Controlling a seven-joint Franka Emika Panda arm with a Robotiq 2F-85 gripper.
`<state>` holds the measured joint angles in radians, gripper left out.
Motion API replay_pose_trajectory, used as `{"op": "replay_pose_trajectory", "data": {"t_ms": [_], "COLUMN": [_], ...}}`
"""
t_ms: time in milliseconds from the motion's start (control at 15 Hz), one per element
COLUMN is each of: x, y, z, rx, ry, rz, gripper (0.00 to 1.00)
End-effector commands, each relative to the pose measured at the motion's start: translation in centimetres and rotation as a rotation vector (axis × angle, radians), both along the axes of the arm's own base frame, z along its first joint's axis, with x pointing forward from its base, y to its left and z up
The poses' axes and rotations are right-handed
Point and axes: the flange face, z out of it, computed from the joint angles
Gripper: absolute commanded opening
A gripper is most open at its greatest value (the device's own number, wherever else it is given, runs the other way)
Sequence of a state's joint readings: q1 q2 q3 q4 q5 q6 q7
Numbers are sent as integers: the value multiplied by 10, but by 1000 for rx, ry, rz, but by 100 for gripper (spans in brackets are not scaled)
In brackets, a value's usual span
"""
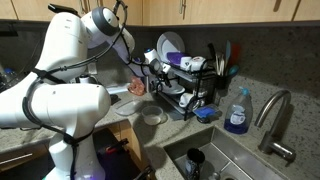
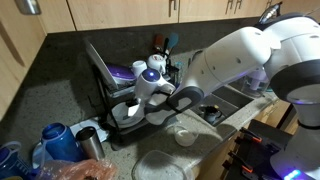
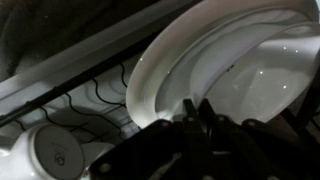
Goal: Take the bowl from the rack and put it on the counter
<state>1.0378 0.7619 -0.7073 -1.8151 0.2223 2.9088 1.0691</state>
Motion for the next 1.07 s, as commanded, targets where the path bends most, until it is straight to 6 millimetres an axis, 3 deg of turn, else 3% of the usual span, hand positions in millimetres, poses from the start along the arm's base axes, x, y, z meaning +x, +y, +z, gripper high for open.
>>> {"op": "replay_pose_trajectory", "data": {"t_ms": [0,267,1000], "x": [-4,-4,-21], "y": [-9,-25,-102], "z": [14,21,39], "rx": [37,55,125], "ry": [3,-8,-95], "rz": [-3,-49,-208], "gripper": [4,3,1]}}
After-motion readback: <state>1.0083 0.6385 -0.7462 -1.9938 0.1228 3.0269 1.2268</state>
